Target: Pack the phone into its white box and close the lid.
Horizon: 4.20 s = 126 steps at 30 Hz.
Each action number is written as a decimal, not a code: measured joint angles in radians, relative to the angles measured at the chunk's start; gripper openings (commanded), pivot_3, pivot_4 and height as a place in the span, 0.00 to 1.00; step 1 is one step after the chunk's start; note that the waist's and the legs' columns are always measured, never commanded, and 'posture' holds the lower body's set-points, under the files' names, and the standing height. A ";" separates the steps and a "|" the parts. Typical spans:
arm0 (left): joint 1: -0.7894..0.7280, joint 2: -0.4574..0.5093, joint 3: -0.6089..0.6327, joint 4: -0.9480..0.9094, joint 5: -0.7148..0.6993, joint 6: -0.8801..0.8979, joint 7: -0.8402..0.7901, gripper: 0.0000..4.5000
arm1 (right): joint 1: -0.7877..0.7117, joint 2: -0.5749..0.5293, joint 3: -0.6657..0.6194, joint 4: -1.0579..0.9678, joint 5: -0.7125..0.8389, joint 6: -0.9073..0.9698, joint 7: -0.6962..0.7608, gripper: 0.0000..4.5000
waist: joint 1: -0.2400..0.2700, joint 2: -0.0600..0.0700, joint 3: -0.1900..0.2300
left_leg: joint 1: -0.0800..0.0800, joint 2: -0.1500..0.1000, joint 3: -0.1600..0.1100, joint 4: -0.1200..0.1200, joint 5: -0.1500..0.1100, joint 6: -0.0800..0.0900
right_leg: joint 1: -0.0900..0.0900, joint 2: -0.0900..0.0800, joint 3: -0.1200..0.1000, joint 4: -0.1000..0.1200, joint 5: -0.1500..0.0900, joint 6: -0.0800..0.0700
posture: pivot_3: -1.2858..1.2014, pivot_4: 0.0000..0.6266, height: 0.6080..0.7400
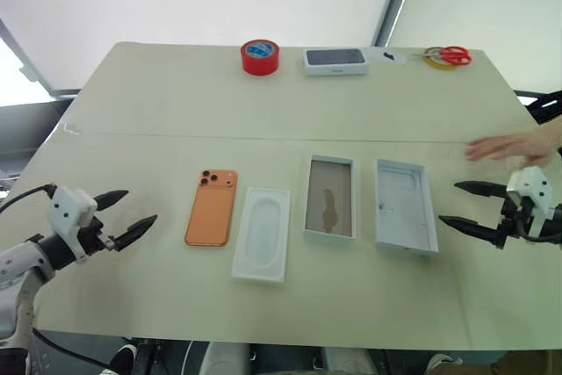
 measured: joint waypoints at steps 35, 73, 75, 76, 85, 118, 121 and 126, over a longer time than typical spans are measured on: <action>-0.015 0.000 -0.006 0.008 0.025 -0.064 -0.002 1.00 | -0.033 0.000 0.001 0.054 -0.052 -0.063 -0.020 1.00 | 0.000 0.000 0.000 | 0.000 0.000 0.000 0.000 0.000 0.000 | 0.000 0.000 0.000 0.000 0.000 0.000 | 0.52 0.24 1.00; -0.628 -0.319 -0.196 -0.238 -0.658 1.523 0.811 1.00 | -0.113 0.081 0.165 -0.511 -0.006 0.214 -0.109 1.00 | 0.005 -0.001 0.001 | -0.001 0.000 -0.002 0.005 0.003 -0.006 | 0.002 0.003 0.000 0.002 0.000 0.001 | 0.52 0.24 1.00; -0.632 -0.338 -0.188 -0.234 -0.689 1.523 0.870 1.00 | -0.108 0.081 0.164 -0.511 -0.006 0.211 -0.111 1.00 | 0.005 -0.001 0.001 | -0.001 0.000 -0.002 0.005 0.003 -0.006 | 0.002 0.003 0.000 0.002 0.000 0.001 | 0.52 0.24 1.00; -0.635 -0.345 -0.185 -0.230 -0.699 1.523 0.885 1.00 | -0.107 0.081 0.164 -0.511 -0.006 0.210 -0.111 1.00 | 0.005 -0.001 0.001 | -0.001 0.000 -0.002 0.005 0.003 -0.006 | 0.002 0.003 0.000 0.002 0.000 0.001 | 0.52 0.24 1.00; -0.659 -0.293 -0.158 -0.209 -0.797 1.523 1.012 1.00 | -0.102 0.090 0.163 -0.497 -0.006 0.191 -0.120 1.00 | 0.005 -0.001 0.001 | -0.001 0.000 -0.002 0.005 0.004 -0.006 | 0.002 0.003 0.000 0.002 0.000 0.001 | 0.52 0.24 1.00; -0.653 -0.339 -0.245 -0.043 -0.665 1.523 0.786 0.01 | -0.132 0.110 0.165 -0.476 -0.011 0.178 -0.138 1.00 | 0.024 -0.001 0.000 | 0.000 -0.001 -0.001 0.006 0.004 -0.007 | 0.003 0.003 0.000 0.001 0.000 0.001 | 0.52 0.24 1.00; -0.653 -0.344 -0.229 -0.039 -0.657 1.524 0.782 0.01 | -0.132 0.111 0.165 -0.476 -0.011 0.178 -0.139 1.00 | 0.024 -0.001 0.000 | 0.000 -0.001 -0.001 0.006 0.004 -0.007 | 0.003 0.003 0.000 0.001 0.000 0.001 | 0.52 0.24 1.00; -0.658 -0.398 -0.087 0.000 -0.657 1.523 0.820 0.01 | -0.109 0.131 0.168 -0.538 0.012 0.206 -0.143 1.00 | 0.024 -0.001 0.001 | -0.001 0.000 -0.001 0.006 0.004 -0.006 | 0.002 0.003 0.000 0.001 0.000 0.001 | 0.52 0.24 1.00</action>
